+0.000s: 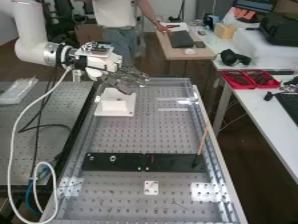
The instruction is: Grab the bearing and place it in the white container
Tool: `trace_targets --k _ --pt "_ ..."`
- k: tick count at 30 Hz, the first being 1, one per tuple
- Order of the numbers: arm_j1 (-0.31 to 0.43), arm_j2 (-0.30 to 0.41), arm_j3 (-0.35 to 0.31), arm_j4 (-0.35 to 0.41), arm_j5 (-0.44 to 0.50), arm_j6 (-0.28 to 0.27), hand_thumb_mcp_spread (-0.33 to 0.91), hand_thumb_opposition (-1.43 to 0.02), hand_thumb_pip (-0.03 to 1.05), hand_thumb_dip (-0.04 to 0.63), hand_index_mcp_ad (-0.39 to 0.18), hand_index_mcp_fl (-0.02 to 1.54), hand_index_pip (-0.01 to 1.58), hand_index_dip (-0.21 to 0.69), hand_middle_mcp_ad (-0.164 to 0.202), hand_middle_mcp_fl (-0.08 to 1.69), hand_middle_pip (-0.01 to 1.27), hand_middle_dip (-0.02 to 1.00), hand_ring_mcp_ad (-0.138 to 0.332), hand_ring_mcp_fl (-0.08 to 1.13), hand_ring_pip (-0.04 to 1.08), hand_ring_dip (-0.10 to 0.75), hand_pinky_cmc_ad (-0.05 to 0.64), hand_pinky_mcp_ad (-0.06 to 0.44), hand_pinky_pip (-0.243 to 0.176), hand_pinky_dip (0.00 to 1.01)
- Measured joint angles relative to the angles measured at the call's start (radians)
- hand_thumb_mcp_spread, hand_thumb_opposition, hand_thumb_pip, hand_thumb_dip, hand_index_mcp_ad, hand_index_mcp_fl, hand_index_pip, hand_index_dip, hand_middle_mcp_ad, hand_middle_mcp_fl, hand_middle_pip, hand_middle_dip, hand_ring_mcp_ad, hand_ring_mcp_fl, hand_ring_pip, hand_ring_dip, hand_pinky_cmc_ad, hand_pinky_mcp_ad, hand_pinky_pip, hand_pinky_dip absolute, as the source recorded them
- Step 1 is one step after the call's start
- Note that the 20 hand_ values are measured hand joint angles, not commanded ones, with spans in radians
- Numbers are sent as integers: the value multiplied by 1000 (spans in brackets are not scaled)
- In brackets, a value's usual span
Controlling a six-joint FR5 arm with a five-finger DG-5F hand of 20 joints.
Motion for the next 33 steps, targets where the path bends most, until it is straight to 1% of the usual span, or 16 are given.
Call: trace_targets --k 3,4,5,7,8,9,10,13,16,20,21,22,24,26,27,33 --pt "-72 12 41 1 -90 -21 351 -822 538 267 -154 10 452 195 10 -10 131 138 126 -2 91 49 393 293 -79 194" --pt "-83 13 48 1 -103 -23 353 -808 538 267 -157 10 419 195 10 -10 131 138 129 -2 91 49 393 295 -79 194" --pt "-109 13 65 -2 -136 -27 347 -806 536 267 -159 17 387 199 5 -7 131 138 127 -2 91 49 393 290 -79 194" --pt "-145 13 90 -6 -181 -33 347 -806 529 267 -159 38 368 201 12 -7 131 138 129 -2 91 49 391 297 -79 197" --pt "-170 12 108 -10 -211 -38 347 -806 518 269 -154 40 354 201 10 -7 131 138 129 -2 91 49 391 295 -77 204" --pt "-196 10 127 -14 -240 -42 353 -796 515 262 -164 37 328 201 10 -10 127 138 126 -2 91 49 393 291 -80 204" --pt "-207 8 136 -15 -253 -44 347 -789 511 262 -155 37 312 201 9 -10 131 138 126 -2 91 49 391 295 -77 208" --pt "-261 -3 177 -23 -314 -50 347 -791 511 262 -159 49 278 201 9 -10 127 138 127 -2 91 49 391 297 -77 206" --pt "-321 -19 224 -31 -377 -55 347 -791 511 262 -161 58 264 216 9 -10 127 138 131 -2 91 49 391 293 -87 227" --pt "-405 -54 296 -48 -460 -57 347 -791 517 265 -154 54 236 229 12 -7 131 138 127 -2 91 49 393 297 -91 237" --pt "-428 -66 317 -53 -481 -56 349 -791 511 262 -162 58 229 230 10 -10 131 138 126 -2 91 49 393 297 -89 237" --pt "-441 -73 330 -57 -495 -55 349 -791 511 262 -152 54 218 230 21 -10 131 138 126 -2 91 49 393 297 -89 237" --pt "-480 -96 371 -69 -539 -54 351 -791 511 262 -152 91 215 232 23 -9 131 138 129 -2 91 49 393 297 -89 237" --pt "-500 -111 393 -78 -567 -52 351 -791 511 262 -155 87 202 229 23 -10 127 138 129 -2 91 49 393 293 -89 234" --pt "-510 -118 403 -84 -579 -50 351 -791 511 262 -154 87 204 248 23 -10 131 138 127 -2 91 49 393 297 -93 237" --pt "-532 -136 427 -96 -611 -46 351 -789 511 262 -148 91 195 248 23 -10 131 138 127 -2 94 49 393 293 -89 237"
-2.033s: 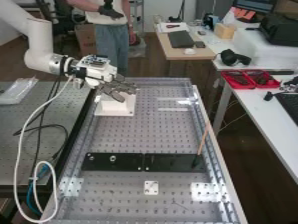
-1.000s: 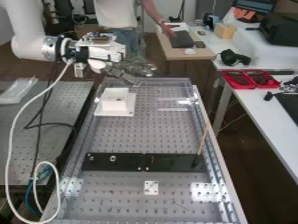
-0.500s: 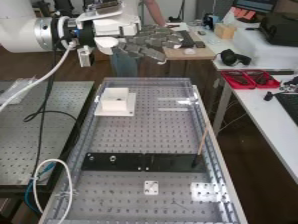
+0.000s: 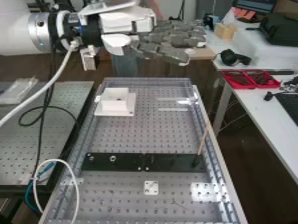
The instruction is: Grab the bearing and place it in the white container
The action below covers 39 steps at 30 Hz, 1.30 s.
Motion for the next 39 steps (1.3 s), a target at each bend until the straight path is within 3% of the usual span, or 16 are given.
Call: trace_targets --k 26,39 --pt "-37 -32 79 -102 -75 -7 351 -789 504 262 -148 87 150 257 23 -10 131 138 127 -2 94 49 393 293 -89 237" --pt "-27 -66 123 -159 -96 -11 346 -775 452 211 -147 68 119 260 23 -12 131 138 131 -2 94 49 417 297 -89 236"
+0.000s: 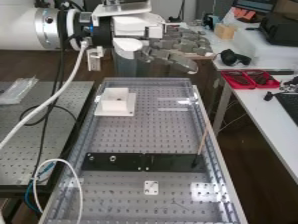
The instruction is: Grab the bearing and place it in the white container
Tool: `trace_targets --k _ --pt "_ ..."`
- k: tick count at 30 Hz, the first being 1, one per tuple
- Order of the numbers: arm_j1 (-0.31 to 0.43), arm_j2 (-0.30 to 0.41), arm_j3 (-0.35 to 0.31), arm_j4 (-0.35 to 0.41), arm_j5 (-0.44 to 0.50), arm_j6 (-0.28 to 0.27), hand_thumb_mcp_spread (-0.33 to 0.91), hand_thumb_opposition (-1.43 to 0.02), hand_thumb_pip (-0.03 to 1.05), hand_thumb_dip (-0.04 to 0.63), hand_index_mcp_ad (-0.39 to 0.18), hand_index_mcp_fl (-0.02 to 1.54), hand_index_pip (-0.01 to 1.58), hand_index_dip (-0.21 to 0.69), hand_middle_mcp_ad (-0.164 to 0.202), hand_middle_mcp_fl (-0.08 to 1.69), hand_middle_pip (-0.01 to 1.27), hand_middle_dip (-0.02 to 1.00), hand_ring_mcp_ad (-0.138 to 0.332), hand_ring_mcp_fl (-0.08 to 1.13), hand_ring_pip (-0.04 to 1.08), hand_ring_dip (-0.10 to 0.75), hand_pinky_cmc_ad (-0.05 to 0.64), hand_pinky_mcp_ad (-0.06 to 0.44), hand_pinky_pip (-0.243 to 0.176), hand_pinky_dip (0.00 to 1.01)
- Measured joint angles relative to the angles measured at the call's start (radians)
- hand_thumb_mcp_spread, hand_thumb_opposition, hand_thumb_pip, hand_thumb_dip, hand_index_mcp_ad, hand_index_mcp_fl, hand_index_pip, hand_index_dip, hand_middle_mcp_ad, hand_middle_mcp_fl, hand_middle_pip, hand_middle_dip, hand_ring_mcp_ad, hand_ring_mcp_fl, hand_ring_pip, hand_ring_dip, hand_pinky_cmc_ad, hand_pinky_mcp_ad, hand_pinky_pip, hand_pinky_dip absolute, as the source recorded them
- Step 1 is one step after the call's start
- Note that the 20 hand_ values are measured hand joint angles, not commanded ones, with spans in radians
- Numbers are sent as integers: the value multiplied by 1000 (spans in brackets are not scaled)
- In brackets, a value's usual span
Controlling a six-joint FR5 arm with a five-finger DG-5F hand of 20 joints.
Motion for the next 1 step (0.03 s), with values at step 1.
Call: trace_targets --k 1 --pt "0 0 1 -1 -1 0 346 -775 452 204 -147 68 119 260 23 -12 131 138 131 -2 96 52 417 297 -89 236"
